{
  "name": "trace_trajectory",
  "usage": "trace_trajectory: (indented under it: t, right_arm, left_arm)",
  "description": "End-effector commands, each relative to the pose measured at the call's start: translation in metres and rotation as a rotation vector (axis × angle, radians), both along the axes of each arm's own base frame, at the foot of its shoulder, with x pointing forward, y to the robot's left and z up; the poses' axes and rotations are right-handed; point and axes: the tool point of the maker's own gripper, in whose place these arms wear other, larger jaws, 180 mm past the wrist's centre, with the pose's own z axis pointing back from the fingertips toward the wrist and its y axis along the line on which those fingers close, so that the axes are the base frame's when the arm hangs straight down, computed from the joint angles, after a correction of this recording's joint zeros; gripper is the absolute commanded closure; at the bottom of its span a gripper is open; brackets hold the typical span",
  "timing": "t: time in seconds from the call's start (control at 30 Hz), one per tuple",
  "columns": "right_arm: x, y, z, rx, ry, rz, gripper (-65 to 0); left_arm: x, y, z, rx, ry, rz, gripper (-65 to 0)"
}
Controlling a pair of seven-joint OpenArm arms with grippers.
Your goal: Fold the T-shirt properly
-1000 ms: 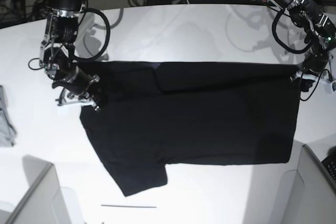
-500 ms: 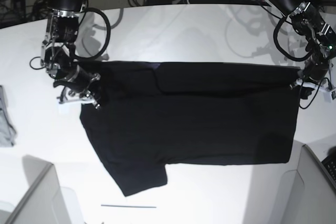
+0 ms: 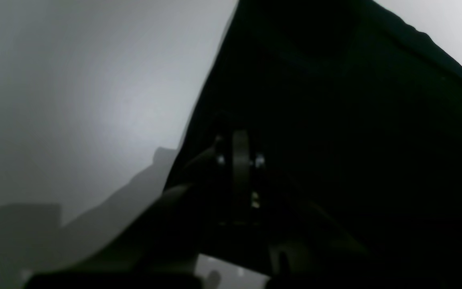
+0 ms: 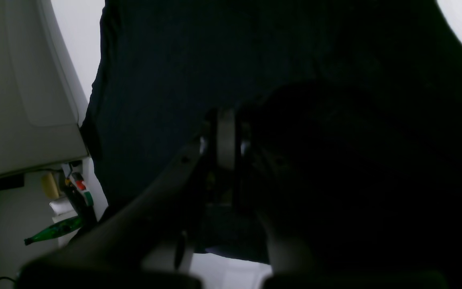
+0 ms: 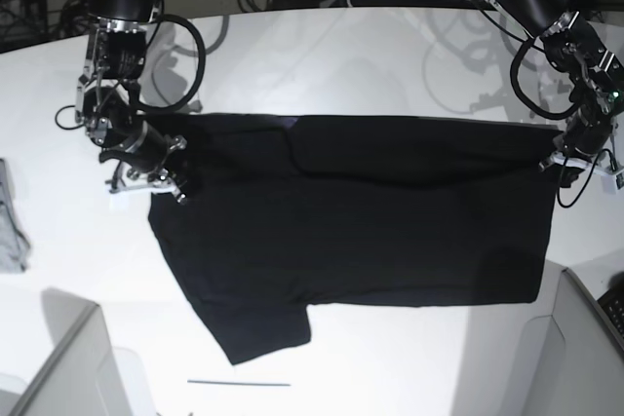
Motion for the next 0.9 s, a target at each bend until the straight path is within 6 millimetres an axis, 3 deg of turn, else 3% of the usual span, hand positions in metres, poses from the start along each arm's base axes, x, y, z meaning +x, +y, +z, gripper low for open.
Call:
trace_trajectory:
  t: [0.0,0.07,0.23,0.3,0.37,0.47,0.87]
  right_arm:
    - [0.011,-0.002,0.015,0.002,-0.052,0.0,0.0]
    - [0.011,-0.002,0.016,0.002,-0.053,0.0,0.0]
    - [0.012,-0.002,0.019,0.003,-0.061,0.001,-20.1]
    - [0.012,-0.002,0.019,0.003,-0.061,0.001,-24.2]
    - [0.012,-0.003,0.019,0.001,-0.065,-0.002,-25.5]
    - [0.014,-0.006,0.021,-0.002,-0.073,-0.013,-25.7]
    - [0.032,-0.018,0.049,-0.047,-0.176,-0.055,-25.7]
  left_arm:
    - [0.009,0.009,0.019,0.03,-0.06,0.006,0.0]
    - [0.009,0.009,0.019,0.03,-0.06,0.006,-1.5]
    - [0.009,0.009,0.02,0.03,-0.061,0.006,-33.1]
    - [0.01,0.009,0.02,0.031,-0.064,0.008,-42.9]
    - [0.012,0.011,0.025,0.041,-0.089,0.013,-48.9]
    - [0.018,0.016,0.036,0.068,-0.16,0.031,-52.0]
    - [0.032,0.051,0.061,0.107,-0.206,0.059,-51.8]
